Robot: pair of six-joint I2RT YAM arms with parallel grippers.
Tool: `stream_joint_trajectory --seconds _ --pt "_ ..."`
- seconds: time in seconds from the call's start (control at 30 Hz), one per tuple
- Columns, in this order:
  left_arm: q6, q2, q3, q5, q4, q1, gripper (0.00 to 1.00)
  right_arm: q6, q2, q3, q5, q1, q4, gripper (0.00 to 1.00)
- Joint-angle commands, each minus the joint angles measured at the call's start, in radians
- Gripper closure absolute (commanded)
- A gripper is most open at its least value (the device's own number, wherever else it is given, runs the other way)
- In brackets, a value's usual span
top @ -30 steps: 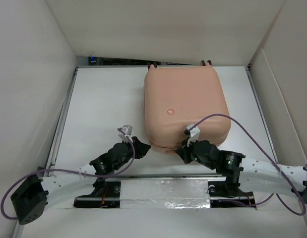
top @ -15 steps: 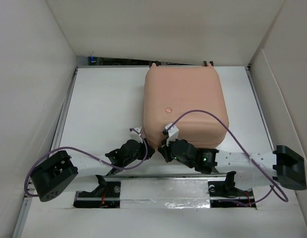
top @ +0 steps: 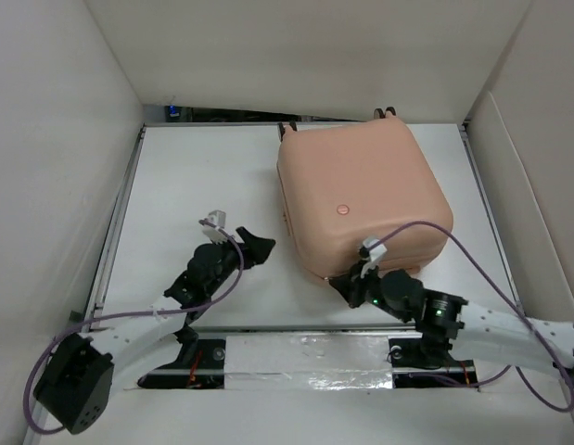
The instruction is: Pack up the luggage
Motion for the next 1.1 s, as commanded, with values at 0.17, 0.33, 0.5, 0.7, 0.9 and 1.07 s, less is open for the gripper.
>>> stream_joint_trajectory --seconds 0.17,0.33,0.5,0.7,0.9,1.07 --pt "-0.074 0.023 0.279 -0.084 -0.022 0.131 0.22 0.016 -0.539 0.118 -0.089 -0.114 -0.406 1.0" --pt "-0.082 0.479 0.617 0.018 -0.017 0.207 0.19 0.011 -0.461 0.121 -0.11 -0.125 -0.418 1.0" --pt "-0.102 0.686 0.85 0.109 -0.003 0.259 0.18 0.007 -0.457 0.096 -0.11 -0.125 -0.406 1.0" --pt "-0.059 0.876 1.066 0.152 -0.069 0.296 0.15 0.013 -0.459 0.059 -0.156 -0.125 -0.371 1.0" --pt "-0.063 1.011 1.21 0.181 -0.072 0.296 0.14 0.025 -0.448 0.036 -0.166 -0.125 -0.357 1.0" --pt "-0.112 1.104 1.31 0.215 -0.072 0.287 0.14 0.031 -0.442 0.032 -0.172 -0.125 -0.357 1.0"
